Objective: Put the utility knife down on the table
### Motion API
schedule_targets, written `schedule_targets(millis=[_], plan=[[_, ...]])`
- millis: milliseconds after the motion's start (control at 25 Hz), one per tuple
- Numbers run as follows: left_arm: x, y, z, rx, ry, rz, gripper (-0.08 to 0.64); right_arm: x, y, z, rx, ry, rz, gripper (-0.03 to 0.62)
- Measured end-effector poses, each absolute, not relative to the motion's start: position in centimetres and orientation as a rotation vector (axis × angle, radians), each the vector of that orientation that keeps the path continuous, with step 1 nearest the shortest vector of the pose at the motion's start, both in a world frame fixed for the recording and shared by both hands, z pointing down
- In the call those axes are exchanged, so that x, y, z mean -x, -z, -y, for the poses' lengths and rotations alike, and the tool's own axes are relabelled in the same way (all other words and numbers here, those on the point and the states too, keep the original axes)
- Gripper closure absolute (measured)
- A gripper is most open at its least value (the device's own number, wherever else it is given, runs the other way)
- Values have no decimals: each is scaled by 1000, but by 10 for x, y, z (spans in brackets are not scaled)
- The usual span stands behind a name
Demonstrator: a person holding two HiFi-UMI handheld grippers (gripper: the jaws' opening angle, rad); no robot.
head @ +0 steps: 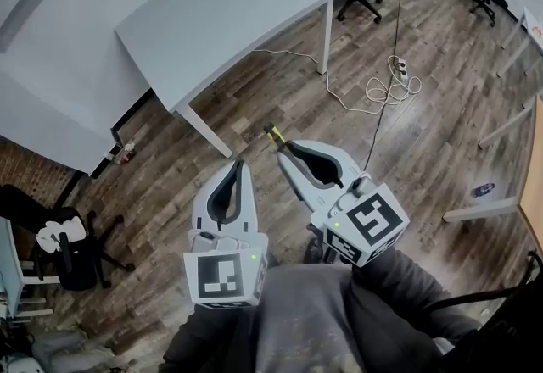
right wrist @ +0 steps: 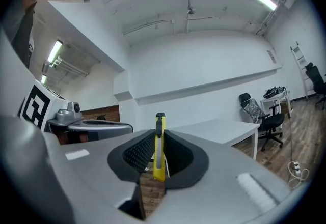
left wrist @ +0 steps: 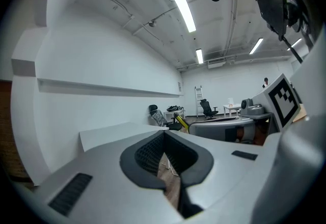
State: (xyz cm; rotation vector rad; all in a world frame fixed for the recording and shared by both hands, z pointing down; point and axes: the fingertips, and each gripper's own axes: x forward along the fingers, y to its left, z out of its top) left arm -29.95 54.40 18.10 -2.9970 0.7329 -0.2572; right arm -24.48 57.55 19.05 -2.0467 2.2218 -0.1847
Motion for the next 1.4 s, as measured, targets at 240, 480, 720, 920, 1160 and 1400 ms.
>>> schedule_targets(millis=[240, 480, 720, 920, 1160, 1400], plan=[[303, -199, -546, 3007, 322, -788, 557, 244, -197, -578, 2006, 208, -2234, 541], [298, -207, -527, 3012, 316, -819, 557, 239, -205, -560, 1993, 223, -2255, 541], [277, -207, -479, 3041, 282, -807, 557, 222, -206, -516, 2025, 224, -2265, 541], [265, -204, -429, 3047, 242, -799, 557, 211, -209, -470, 2050, 214, -2274, 541], [253, -207, -371, 3073, 232, -769, 558, 202, -213, -411, 2078, 236, -2277, 541], [250, -210, -328, 3100, 186, -776, 558, 199, -212, -372, 2095, 241, -2287, 541]])
